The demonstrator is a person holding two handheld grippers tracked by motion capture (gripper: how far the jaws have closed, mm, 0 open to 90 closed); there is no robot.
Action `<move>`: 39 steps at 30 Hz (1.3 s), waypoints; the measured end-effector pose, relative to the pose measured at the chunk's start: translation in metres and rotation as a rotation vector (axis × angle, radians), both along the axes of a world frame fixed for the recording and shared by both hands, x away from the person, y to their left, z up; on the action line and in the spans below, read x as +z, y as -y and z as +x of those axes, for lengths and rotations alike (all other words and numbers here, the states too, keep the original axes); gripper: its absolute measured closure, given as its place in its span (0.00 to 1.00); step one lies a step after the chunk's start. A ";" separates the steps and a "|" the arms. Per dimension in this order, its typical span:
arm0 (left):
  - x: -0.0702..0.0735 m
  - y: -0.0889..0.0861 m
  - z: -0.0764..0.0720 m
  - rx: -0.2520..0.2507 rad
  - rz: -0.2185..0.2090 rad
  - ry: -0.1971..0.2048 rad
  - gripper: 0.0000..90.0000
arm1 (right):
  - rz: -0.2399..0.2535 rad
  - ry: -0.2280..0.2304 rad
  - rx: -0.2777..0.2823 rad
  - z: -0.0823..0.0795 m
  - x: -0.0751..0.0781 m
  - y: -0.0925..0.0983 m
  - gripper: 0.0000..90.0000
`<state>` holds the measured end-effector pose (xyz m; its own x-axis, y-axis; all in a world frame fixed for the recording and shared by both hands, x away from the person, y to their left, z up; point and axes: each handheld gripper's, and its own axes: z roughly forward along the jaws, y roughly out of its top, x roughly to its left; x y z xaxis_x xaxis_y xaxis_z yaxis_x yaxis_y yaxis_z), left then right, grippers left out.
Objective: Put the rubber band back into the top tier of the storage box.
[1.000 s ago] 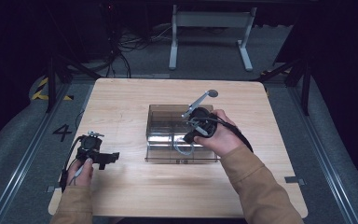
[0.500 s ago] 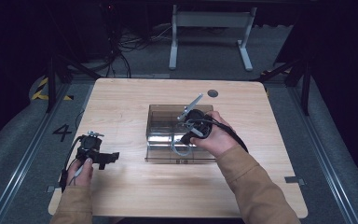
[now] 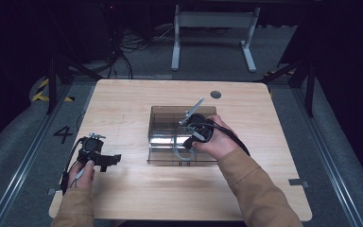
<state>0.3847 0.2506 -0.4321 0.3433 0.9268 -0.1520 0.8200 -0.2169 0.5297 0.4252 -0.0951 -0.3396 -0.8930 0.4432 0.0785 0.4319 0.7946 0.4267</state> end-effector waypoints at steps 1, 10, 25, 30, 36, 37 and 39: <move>0.000 0.000 0.000 0.000 0.000 0.000 0.18 | -0.002 -0.004 -0.003 0.000 -0.001 0.000 0.95; 0.000 0.000 0.000 0.000 -0.001 0.000 0.18 | -0.015 -0.018 -0.009 0.003 -0.009 -0.001 0.95; 0.000 0.001 0.000 0.001 -0.003 0.002 0.18 | -0.042 0.002 -0.021 0.005 -0.016 -0.001 0.90; 0.000 0.001 0.000 0.000 -0.002 0.000 0.18 | -0.030 0.022 -0.023 0.004 -0.014 0.000 0.87; 0.000 0.001 0.000 0.001 -0.004 0.003 0.18 | -0.012 0.031 -0.026 0.002 -0.009 0.002 0.85; 0.000 0.001 0.000 0.001 -0.002 0.002 0.18 | -0.009 0.034 -0.026 0.001 -0.008 0.003 0.84; 0.000 0.001 0.000 0.002 -0.003 0.003 0.18 | -0.001 0.036 -0.028 0.000 -0.005 0.005 0.83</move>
<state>0.3845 0.2495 -0.4320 0.3422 0.9270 -0.1537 0.8189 -0.2140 0.5326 0.4256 -0.0998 -0.3451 -0.8823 0.4684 0.0456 0.4384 0.7829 0.4414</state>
